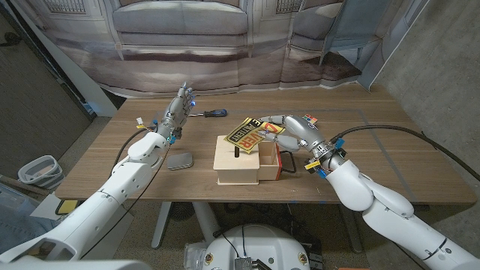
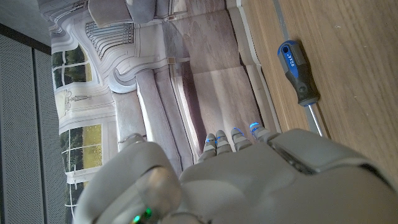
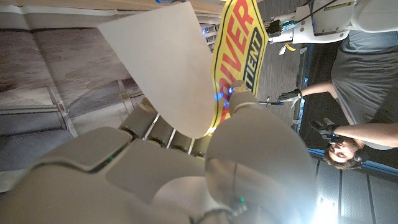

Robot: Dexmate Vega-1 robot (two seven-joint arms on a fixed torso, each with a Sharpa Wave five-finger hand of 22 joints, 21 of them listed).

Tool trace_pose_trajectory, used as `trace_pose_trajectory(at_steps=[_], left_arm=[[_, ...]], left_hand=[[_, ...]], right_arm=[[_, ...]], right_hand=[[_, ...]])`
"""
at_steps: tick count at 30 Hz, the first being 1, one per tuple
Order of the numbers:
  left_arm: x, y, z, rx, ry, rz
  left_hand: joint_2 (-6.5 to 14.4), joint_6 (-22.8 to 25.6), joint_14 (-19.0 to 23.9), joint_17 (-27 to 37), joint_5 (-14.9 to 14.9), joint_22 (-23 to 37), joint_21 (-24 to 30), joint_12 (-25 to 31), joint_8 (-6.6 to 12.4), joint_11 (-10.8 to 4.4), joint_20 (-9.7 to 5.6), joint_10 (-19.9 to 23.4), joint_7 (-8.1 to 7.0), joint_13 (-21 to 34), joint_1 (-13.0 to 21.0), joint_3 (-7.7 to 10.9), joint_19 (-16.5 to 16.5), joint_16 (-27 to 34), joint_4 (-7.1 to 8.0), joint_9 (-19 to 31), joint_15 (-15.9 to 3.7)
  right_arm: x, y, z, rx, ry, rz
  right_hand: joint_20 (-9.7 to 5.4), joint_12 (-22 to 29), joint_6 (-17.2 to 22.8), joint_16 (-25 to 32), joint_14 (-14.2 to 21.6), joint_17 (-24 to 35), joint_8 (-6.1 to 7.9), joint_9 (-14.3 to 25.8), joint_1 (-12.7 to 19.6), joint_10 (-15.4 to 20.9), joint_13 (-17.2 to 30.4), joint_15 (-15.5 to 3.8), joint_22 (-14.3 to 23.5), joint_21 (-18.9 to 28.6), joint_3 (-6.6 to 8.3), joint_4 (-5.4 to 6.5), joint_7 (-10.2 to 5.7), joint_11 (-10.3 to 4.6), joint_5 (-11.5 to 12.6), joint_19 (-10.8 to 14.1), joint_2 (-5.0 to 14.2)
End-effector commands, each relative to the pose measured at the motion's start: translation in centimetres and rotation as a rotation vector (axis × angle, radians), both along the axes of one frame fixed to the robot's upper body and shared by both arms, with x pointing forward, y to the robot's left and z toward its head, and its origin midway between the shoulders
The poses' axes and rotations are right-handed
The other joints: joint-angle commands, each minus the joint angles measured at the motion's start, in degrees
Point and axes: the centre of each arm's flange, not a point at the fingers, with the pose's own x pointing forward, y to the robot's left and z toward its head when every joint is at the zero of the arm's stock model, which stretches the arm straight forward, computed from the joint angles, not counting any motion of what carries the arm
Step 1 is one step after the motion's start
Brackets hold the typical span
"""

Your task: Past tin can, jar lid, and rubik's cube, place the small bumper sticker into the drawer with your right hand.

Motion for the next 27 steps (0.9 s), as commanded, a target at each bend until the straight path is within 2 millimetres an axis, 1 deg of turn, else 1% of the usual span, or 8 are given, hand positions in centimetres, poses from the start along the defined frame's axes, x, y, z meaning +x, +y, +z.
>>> trace_pose_trajectory(at_steps=[1, 4, 14, 19, 21, 22, 26, 27], left_arm=[[0.0, -0.01, 0.1, 0.001, -0.002, -0.002], [-0.04, 0.03, 0.08, 0.002, 0.001, 0.001], [-0.01, -0.08, -0.09, 0.003, 0.006, -0.002], [0.01, -0.04, -0.2, 0.001, 0.007, 0.0], [0.02, -0.03, -0.22, 0.001, 0.007, 0.0], [0.02, -0.04, -0.24, -0.002, 0.007, 0.0], [0.05, -0.05, -0.27, -0.002, 0.007, -0.001], [0.05, -0.05, -0.26, 0.0, 0.005, -0.003]], left_hand=[[0.43, -0.1, -0.29, 0.05, 0.36, 0.17, -0.05, 0.19, -0.04, -0.03, 0.2, -0.29, -0.24, -0.02, 0.09, -0.4, -0.28, 0.32, -0.02, 0.17, 0.25], [0.44, -0.11, -0.31, 0.05, 0.36, 0.17, -0.06, 0.21, -0.04, -0.22, 0.21, -0.25, -0.24, -0.02, 0.09, -0.45, -0.31, 0.32, -0.02, 0.17, 0.24], [0.5, -0.14, -0.35, 0.06, 0.36, 0.17, -0.04, 0.18, -0.05, 0.02, 0.25, -0.31, -0.23, -0.02, 0.12, -0.6, -0.33, 0.31, -0.02, 0.17, 0.26], [0.53, -0.11, -0.36, 0.06, 0.36, 0.17, -0.03, 0.2, -0.03, -0.28, 0.25, -0.27, -0.23, -0.02, 0.14, -0.68, -0.33, 0.31, -0.02, 0.17, 0.23], [0.55, -0.13, -0.36, 0.06, 0.36, 0.17, -0.03, 0.18, -0.04, -0.3, 0.24, -0.33, -0.23, -0.02, 0.15, -0.7, -0.34, 0.31, -0.02, 0.17, 0.23], [0.55, -0.14, -0.33, 0.06, 0.36, 0.17, -0.03, 0.19, -0.05, -0.32, 0.24, -0.3, -0.25, -0.02, 0.16, -0.71, -0.34, 0.32, -0.02, 0.17, 0.23], [0.57, -0.11, -0.33, 0.06, 0.36, 0.17, -0.02, 0.2, -0.03, -0.03, 0.27, -0.28, -0.23, -0.02, 0.17, -0.77, -0.32, 0.32, -0.02, 0.17, 0.27], [0.57, -0.11, -0.35, 0.06, 0.36, 0.17, -0.01, 0.21, -0.03, -0.07, 0.28, -0.26, -0.22, -0.02, 0.17, -0.78, -0.32, 0.31, -0.02, 0.17, 0.26]], right_arm=[[-0.09, 0.3, 0.35, -0.003, -0.027, -0.029], [0.0, 0.25, 0.41, -0.007, -0.019, -0.029], [0.21, 0.08, 0.27, -0.006, 0.0, -0.043], [0.3, -0.02, 0.16, -0.013, 0.012, -0.045], [0.31, -0.04, 0.14, -0.017, 0.018, -0.048], [0.31, -0.05, 0.13, -0.019, 0.02, -0.046], [0.31, -0.07, 0.14, -0.025, 0.032, -0.043], [0.3, -0.07, 0.16, -0.028, 0.035, -0.043]], right_hand=[[-4.93, 0.38, -0.11, 0.29, 0.46, -0.09, 0.31, 0.16, 0.55, -0.14, 0.17, -5.78, 0.17, 0.0, 0.05, -0.42, -0.27, -0.45, 0.51, 0.31, 0.27], [-4.84, 0.36, -0.43, 0.27, 0.4, -0.13, 0.24, 0.15, 0.32, -0.33, 0.17, -5.73, 0.16, -0.04, -0.14, -0.43, -0.16, 0.25, 0.48, 0.29, -0.05], [-3.99, 0.07, -2.26, -0.08, -0.84, -0.2, -0.16, 0.15, -1.1, -1.75, 0.19, -4.62, 0.11, -0.38, -1.07, -0.14, 0.23, 0.76, 0.49, -0.14, -1.24], [-3.71, 0.0, -3.01, -0.08, -1.09, -0.22, -0.29, 0.15, -1.66, -2.25, 0.2, -4.27, 0.09, -0.54, -1.43, -0.01, 0.33, 1.02, 0.52, -0.37, -1.67], [-3.52, 0.0, -3.29, -0.14, -1.45, -0.21, -0.27, 0.16, -2.22, -2.45, 0.21, -3.85, 0.08, -0.63, -1.74, 0.19, 0.36, 1.25, 0.52, -0.5, -1.96], [-3.44, -0.15, -3.52, -0.22, -1.85, -0.2, -0.25, 0.16, -2.68, -3.06, 0.21, -3.59, 0.08, -0.71, -1.98, 0.36, 0.51, 0.85, 0.54, -0.61, -2.14], [-3.08, -0.09, -4.04, -0.27, -2.45, -0.22, -0.22, 0.17, -3.69, -3.46, 0.23, -3.25, 0.04, -0.93, -2.58, 0.66, 0.48, 1.45, 0.62, -0.9, -2.78], [-2.84, -0.09, -4.17, -0.3, -2.79, -0.23, -0.15, 0.17, -4.22, -3.76, 0.25, -2.61, 0.03, -1.06, -2.88, 0.84, 0.51, 1.2, 0.67, -1.09, -3.04]])
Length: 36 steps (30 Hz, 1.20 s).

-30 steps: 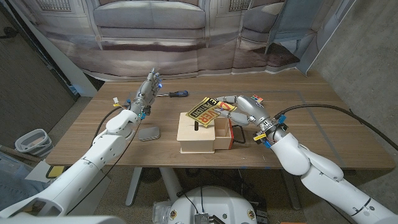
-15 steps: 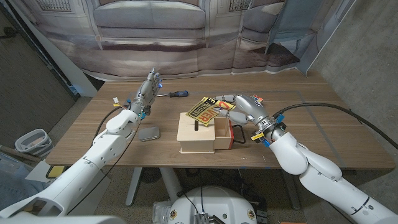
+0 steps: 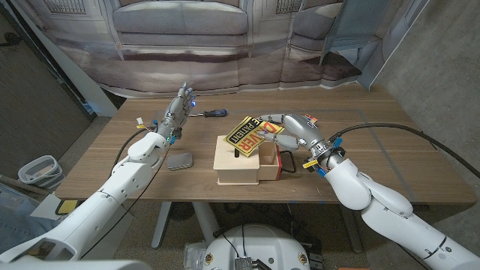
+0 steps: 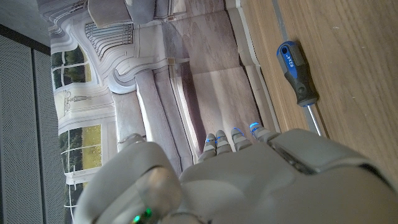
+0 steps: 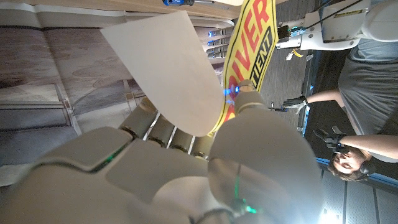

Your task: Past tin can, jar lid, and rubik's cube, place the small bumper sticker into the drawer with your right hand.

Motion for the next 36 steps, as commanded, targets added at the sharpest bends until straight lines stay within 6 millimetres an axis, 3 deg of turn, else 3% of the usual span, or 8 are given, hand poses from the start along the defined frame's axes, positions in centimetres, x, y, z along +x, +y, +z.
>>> trace_pose_trajectory(at_steps=[1, 13, 17, 36], left_arm=[[0.1, 0.0, -0.2, -0.003, 0.002, -0.003], [-0.1, 0.1, -0.3, -0.011, -0.003, 0.002], [-0.1, 0.2, -0.3, -0.012, -0.003, 0.001], [-0.3, -0.1, -0.6, -0.008, 0.003, 0.001]], left_hand=[[0.58, -0.11, -0.35, 0.05, 0.36, 0.17, -0.01, 0.21, -0.03, -0.09, 0.28, -0.25, -0.21, -0.02, 0.18, -0.3, -0.33, 0.31, -0.02, 0.17, 0.25], [0.63, -0.09, -0.41, 0.05, 0.37, 0.17, -0.01, 0.21, -0.02, -0.2, 0.25, -0.28, -0.21, -0.02, 0.22, -0.43, -0.35, 0.3, -0.02, 0.17, 0.28], [0.64, -0.13, -0.39, 0.05, 0.37, 0.18, 0.0, 0.21, -0.04, -0.25, 0.26, -0.28, -0.25, -0.02, 0.23, -0.47, -0.35, 0.3, -0.02, 0.17, 0.31], [0.73, -0.04, -0.42, 0.05, 0.37, 0.18, 0.01, 0.2, 0.0, -0.17, 0.25, -0.3, -0.28, -0.02, 0.29, -0.68, -0.37, 0.3, -0.03, 0.17, 0.34]], right_arm=[[0.0, -0.1, 0.0, -0.02, 0.03, 0.0], [0.1, 0.1, 0.2, -0.039, 0.054, -0.009], [0.3, 0.2, 0.3, -0.055, 0.067, -0.026], [1.2, 0.2, -0.3, -0.095, 0.085, -0.073]], right_hand=[[-2.7, -0.09, -0.77, -0.3, -0.89, 0.04, -0.01, 0.17, -1.44, -0.71, 0.26, -2.67, 0.01, -0.27, -0.8, 0.3, 0.17, 0.02, 0.69, -0.59, -0.57], [-1.92, -0.19, -2.63, -0.48, -2.83, 0.0, -0.14, 0.16, -4.3, -2.49, 0.3, -1.9, -0.07, -1.0, -2.43, 1.22, 0.22, 0.16, 1.21, -1.67, -2.11], [-1.44, -0.27, -3.79, -0.63, -4.16, -0.04, -0.19, 0.16, -5.22, -3.62, 0.3, -0.86, -0.1, -1.34, -2.91, 1.53, 0.1, 0.55, 1.58, -2.15, -2.41], [0.32, -0.45, -6.43, -0.74, -7.21, -0.22, -0.16, 0.12, -6.41, -7.13, 0.27, 1.79, -0.18, -2.31, -3.75, 1.69, -0.19, 0.09, 2.67, -3.89, -3.07]])
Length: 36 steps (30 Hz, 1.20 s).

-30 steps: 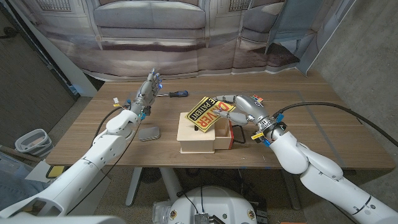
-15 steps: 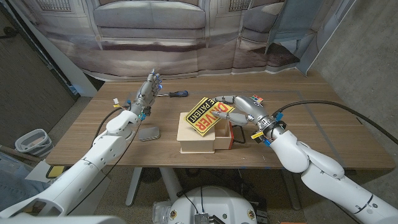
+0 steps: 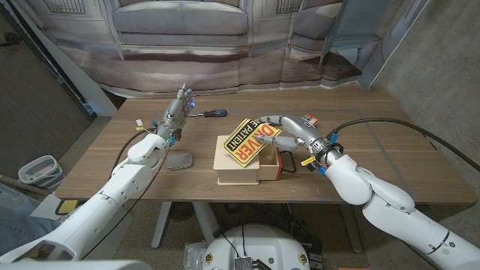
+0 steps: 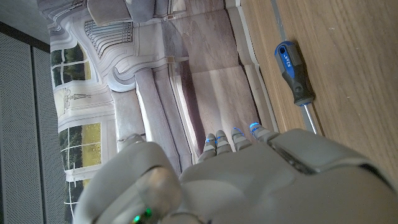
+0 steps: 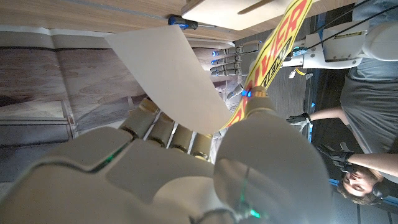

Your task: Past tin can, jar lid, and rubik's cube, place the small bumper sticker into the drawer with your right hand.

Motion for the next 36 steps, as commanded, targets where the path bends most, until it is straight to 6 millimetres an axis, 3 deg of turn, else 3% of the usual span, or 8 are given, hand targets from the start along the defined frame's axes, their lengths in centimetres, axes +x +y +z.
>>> trace_pose_trajectory(at_steps=[1, 15, 36], left_arm=[[-0.15, -0.24, -0.24, 0.003, 0.003, -0.002], [-0.65, -0.09, -0.43, 0.006, 0.007, 0.006], [-0.06, -0.37, -0.61, -0.01, 0.005, -0.012]], left_hand=[[0.55, -0.05, -0.43, 0.06, 0.37, 0.17, 0.01, 0.2, 0.0, -0.17, 0.26, -0.31, -0.31, -0.02, 0.11, -0.45, -0.38, 0.3, 0.21, 0.17, 0.34], [0.6, 0.06, -0.42, 0.06, 0.38, 0.18, 0.02, 0.19, 0.04, -0.16, 0.26, -0.36, -0.23, -0.02, 0.15, -0.63, -0.4, 0.31, 0.21, 0.17, 0.37], [0.71, 0.17, -0.43, 0.06, 0.39, 0.18, 0.04, 0.21, 0.06, -0.19, 0.26, -0.32, -0.2, -0.02, 0.22, -0.89, -0.39, 0.32, 0.21, 0.17, 0.36]], right_arm=[[0.5, -0.04, -0.64, -0.028, 0.015, -0.032], [0.7, -0.18, -1.27, -0.044, 0.046, -0.066], [1.0, -0.36, -1.31, -0.041, 0.053, -0.079]], right_hand=[[-0.05, -0.11, -0.85, -0.05, -0.65, 0.05, 0.04, 0.12, -0.49, -0.93, 0.27, 0.34, 0.09, -0.22, -0.37, 0.03, -0.42, -0.1, 0.58, -0.45, -0.13], [0.9, -0.15, -2.2, -0.19, -2.86, 0.02, 0.09, 0.09, -1.02, -3.06, 0.26, 1.8, 0.07, -0.75, -0.72, 0.12, -0.7, 0.13, 1.11, -1.75, -0.25], [1.32, 0.19, -2.41, 0.19, -3.21, -0.01, 0.41, 0.06, -1.34, -3.77, 0.25, 2.16, 0.07, -0.81, -0.91, 0.17, -0.68, -0.02, 1.51, -2.08, -0.17]])
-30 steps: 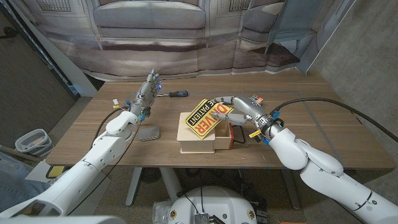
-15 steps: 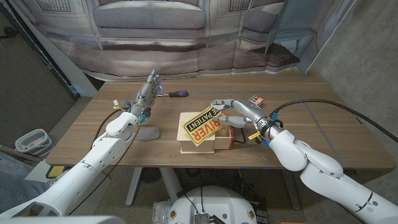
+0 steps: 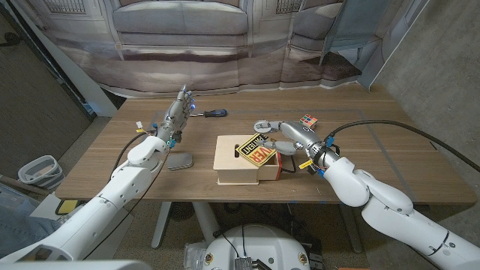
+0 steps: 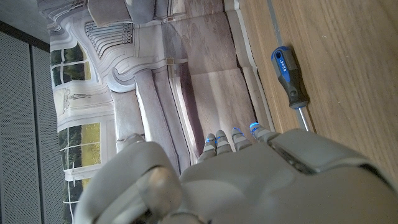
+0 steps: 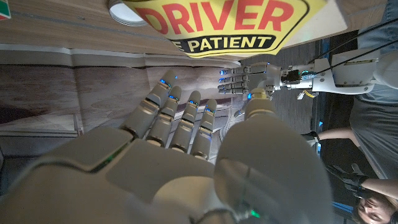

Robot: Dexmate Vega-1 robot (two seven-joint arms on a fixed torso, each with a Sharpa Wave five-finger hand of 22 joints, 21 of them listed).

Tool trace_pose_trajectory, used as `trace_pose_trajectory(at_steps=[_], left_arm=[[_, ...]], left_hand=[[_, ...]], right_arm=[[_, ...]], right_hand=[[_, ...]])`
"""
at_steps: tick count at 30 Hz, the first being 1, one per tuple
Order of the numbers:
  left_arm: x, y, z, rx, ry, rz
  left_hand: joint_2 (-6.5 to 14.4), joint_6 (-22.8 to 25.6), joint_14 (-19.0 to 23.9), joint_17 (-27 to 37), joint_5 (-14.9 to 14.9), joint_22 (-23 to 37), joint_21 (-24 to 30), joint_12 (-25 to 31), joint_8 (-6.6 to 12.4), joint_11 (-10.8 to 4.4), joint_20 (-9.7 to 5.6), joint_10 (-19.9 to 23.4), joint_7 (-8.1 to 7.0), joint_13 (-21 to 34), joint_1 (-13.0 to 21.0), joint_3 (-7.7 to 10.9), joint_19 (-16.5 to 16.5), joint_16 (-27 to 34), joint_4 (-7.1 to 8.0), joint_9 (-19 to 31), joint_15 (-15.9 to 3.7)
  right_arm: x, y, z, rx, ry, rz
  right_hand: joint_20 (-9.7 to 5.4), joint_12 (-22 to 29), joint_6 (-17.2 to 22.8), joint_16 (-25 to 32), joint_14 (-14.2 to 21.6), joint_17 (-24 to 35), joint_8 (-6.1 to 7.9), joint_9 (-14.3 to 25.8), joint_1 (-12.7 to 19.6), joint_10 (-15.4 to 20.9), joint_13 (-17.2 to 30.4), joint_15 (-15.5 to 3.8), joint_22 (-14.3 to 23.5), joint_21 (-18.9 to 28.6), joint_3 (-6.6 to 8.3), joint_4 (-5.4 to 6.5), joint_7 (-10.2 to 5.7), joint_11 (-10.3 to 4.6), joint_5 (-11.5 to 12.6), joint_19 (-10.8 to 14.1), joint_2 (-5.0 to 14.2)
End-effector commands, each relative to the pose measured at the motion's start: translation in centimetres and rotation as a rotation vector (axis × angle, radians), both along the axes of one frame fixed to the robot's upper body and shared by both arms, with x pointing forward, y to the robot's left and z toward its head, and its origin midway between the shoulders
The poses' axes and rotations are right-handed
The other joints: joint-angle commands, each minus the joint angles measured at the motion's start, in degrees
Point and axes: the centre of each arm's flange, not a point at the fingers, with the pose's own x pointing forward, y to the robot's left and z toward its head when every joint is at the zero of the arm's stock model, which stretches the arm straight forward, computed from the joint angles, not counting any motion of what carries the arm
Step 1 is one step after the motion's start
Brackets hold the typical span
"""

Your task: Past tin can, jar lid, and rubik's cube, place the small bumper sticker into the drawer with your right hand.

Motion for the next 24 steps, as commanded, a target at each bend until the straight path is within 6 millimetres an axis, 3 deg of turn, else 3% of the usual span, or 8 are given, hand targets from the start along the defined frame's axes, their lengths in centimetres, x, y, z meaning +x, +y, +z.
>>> trace_pose_trajectory(at_steps=[1, 24], left_arm=[[0.41, -0.23, 0.12, -0.004, -0.002, -0.008], [0.33, 0.22, 0.19, -0.003, -0.012, -0.013]], left_hand=[[0.59, 0.17, -0.43, 0.06, 0.39, 0.18, 0.03, 0.21, 0.06, -0.15, 0.22, -0.3, -0.21, -0.01, 0.1, -0.49, -0.4, 0.31, 0.15, 0.17, 0.36], [0.74, 0.17, -0.43, 0.06, 0.4, 0.17, 0.05, 0.23, 0.04, -0.29, 0.28, -0.25, -0.18, -0.01, 0.21, -0.79, -0.38, 0.32, 0.15, 0.17, 0.34]], right_arm=[[0.07, -0.2, -0.04, 0.006, 0.001, -0.011], [-0.6, 0.13, 0.15, 0.018, -0.03, -0.013]], right_hand=[[0.11, 0.2, -0.2, 0.19, -0.21, -0.03, 0.37, 0.2, -0.07, -0.15, 0.25, -0.21, 0.06, -0.18, -0.28, 0.01, 0.16, -0.21, 0.26, -0.25, -0.39], [0.21, 0.63, -0.36, 0.52, 0.15, -0.05, 0.56, 0.19, -0.05, -0.12, 0.24, -0.34, 0.07, -0.05, -0.25, -0.06, -0.36, -0.15, 0.61, -0.08, -0.07]])
